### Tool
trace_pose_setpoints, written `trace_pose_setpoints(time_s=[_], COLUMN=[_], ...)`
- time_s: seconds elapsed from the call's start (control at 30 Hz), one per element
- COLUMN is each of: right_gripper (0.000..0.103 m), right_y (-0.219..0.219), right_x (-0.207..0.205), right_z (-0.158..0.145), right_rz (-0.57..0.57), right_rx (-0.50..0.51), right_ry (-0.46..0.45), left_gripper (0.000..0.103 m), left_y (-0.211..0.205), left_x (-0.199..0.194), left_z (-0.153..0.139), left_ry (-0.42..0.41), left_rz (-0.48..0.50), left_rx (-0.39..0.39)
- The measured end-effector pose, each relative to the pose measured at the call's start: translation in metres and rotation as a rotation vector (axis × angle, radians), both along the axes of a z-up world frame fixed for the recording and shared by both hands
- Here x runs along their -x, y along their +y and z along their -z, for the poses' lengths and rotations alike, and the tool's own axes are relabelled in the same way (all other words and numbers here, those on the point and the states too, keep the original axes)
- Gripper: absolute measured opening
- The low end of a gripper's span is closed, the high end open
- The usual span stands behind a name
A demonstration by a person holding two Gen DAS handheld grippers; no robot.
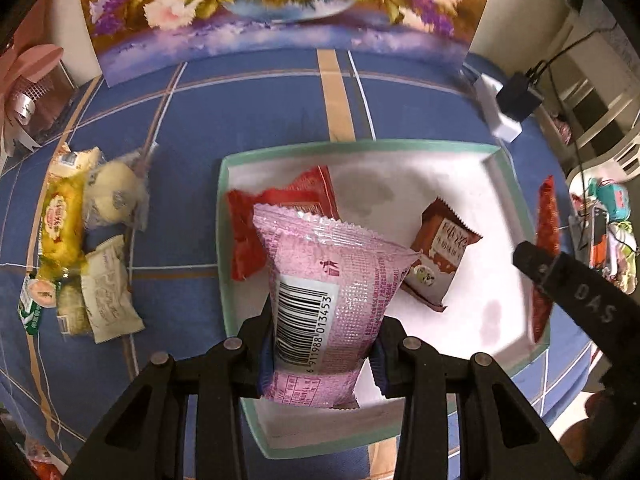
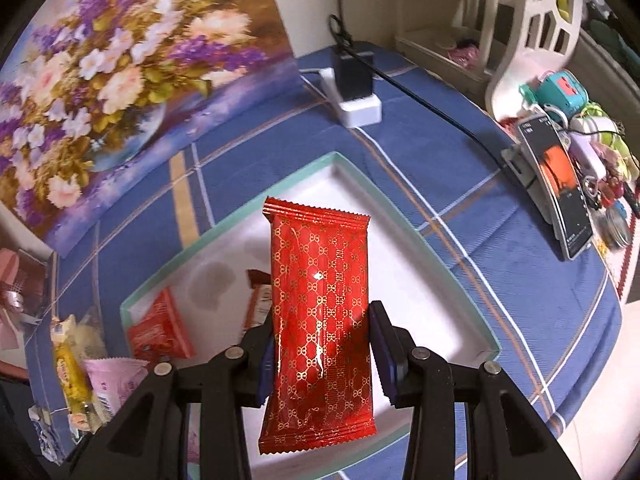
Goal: Organize snacks
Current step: 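Carry both packets into the white tray and open both tools, then withdraw both tools from the tray toward the snack pile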
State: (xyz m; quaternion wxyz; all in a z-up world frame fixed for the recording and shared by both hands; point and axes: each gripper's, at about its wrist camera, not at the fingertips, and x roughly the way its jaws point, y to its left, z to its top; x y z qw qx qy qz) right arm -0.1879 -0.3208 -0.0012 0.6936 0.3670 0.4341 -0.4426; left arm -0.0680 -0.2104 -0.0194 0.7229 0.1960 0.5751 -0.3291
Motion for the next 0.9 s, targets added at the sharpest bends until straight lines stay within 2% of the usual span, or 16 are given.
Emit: trace_pose_setpoints(time_s=[0.17,0.27,0.37,0.57,0.67,0.83,0.9], right_gripper=[0.043,0.043,0.044,0.044,0.048,0.058,0.062], right_y=[-0.008,-0.011,-0.013,-0.014,-0.014,-0.011,-0.009], right_x=[0.01,0.014,0.015,0.012,0.01,0.009,0.007], right_z=[0.012,0.02,0.025,0.031,0.031,0.024,0.022], right_rz=[0.022,0.03,0.022,0.006,-0.005,-0.018,-0.032], right_rx=[-0.032,-0.057,-0.074,-0.11,-0.116,-0.097,-0.098], right_ry=[0.04,0.051,0.056,0.044,0.033,0.013,-0.002], left_gripper=[0.042,0.05,0.057,0.059,0.079,0.08,0.084], left_y=[-0.004,-0.005,-0.005,0.001,0.008,0.024,0.031], left_x=[0.002,0.002,0.002,-0.006,-0.016,-0.034,-0.042], left_z=[0.011,0.016,0.014,0.001,-0.006,-0.018,-0.02], left_ry=[0.005,0.007,-0.005,-0.022,-0.04,-0.084,-0.1], left_rz=[-0.015,-0.018,-0.022,-0.063,-0.114,-0.213,-0.257], left_rx=[-0.018,-0.035,-0.036,-0.011,0.003,0.021,0.018])
